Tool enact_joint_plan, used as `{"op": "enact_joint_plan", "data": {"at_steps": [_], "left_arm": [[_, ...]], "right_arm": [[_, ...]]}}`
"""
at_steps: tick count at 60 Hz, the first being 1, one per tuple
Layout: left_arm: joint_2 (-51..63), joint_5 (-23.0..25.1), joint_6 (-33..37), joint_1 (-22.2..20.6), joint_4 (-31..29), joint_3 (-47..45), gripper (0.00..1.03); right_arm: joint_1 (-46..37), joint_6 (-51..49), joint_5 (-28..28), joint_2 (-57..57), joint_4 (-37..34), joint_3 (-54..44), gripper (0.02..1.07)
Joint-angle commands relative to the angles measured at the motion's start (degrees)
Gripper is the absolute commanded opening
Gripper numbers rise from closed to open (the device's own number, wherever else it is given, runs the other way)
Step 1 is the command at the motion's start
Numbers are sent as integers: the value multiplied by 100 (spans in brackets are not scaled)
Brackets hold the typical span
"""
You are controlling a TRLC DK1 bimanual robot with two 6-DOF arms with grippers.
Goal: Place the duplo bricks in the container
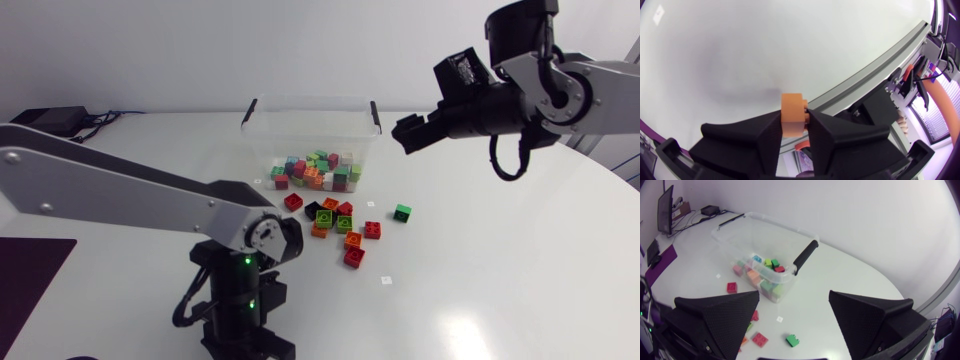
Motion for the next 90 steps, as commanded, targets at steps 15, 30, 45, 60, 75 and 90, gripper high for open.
{"op": "enact_joint_plan", "data": {"at_steps": [15,30,45,60,75,90], "left_arm": [[-738,-477,20,775,-116,1061,24],[-975,-591,152,1329,270,1922,24],[-1125,-608,161,1646,1176,2397,20],[-1169,-696,125,1839,2107,2792,19],[-896,-899,108,1962,3039,2924,19],[-492,-1197,64,2032,3953,3161,19]], "right_arm": [[-387,-1477,-870,60,-494,-1000,102],[-747,-2427,-1151,1220,-441,-895,102],[-1090,-2849,-1222,2354,-143,-438,102],[-1151,-2936,-1371,2952,-19,-16,102],[-1037,-2972,-1389,3180,42,90,80],[-967,-2989,-1353,3163,-2,46,37]]}}
